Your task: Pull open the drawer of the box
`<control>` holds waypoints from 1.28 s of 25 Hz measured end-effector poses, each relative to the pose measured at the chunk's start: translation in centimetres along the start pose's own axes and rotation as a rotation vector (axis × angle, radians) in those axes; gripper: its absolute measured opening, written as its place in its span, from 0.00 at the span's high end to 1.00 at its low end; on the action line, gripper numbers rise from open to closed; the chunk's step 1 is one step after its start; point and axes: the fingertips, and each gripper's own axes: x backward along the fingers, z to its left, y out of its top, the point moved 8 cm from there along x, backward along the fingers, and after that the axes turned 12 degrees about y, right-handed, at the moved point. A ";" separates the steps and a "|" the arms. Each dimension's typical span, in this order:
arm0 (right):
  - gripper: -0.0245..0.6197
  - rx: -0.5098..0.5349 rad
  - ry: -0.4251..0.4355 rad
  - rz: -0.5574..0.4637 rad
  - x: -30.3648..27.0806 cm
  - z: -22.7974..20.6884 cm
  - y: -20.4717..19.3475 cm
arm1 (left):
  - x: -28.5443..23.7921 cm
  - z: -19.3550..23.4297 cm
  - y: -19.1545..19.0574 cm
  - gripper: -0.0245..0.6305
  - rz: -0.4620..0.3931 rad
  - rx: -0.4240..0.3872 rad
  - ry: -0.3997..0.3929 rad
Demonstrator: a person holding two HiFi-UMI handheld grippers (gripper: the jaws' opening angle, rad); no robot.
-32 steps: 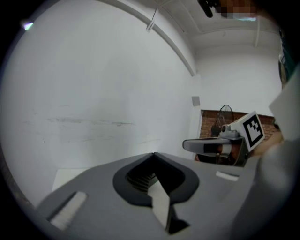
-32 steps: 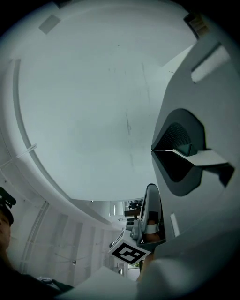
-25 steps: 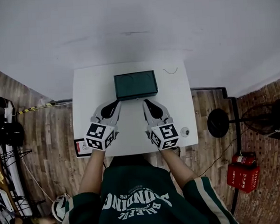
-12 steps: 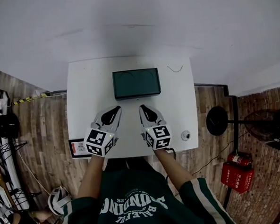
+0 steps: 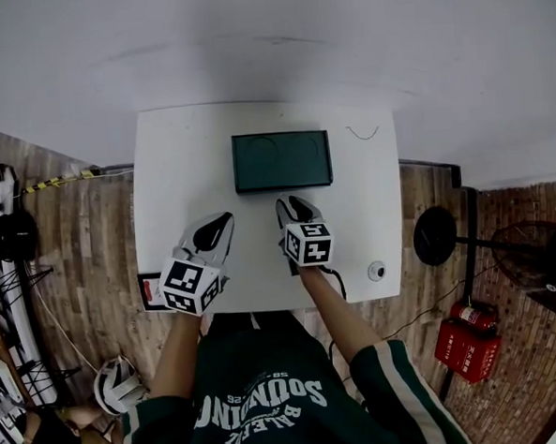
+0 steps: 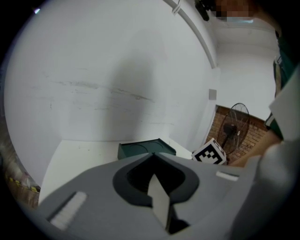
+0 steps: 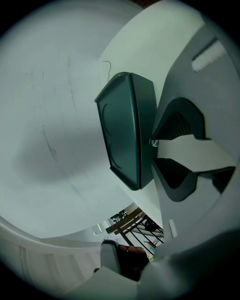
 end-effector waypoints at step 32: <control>0.85 -0.096 -0.004 0.071 0.6 -0.4 -4.6 | 1.8 0.5 -2.6 0.88 0.042 0.014 0.012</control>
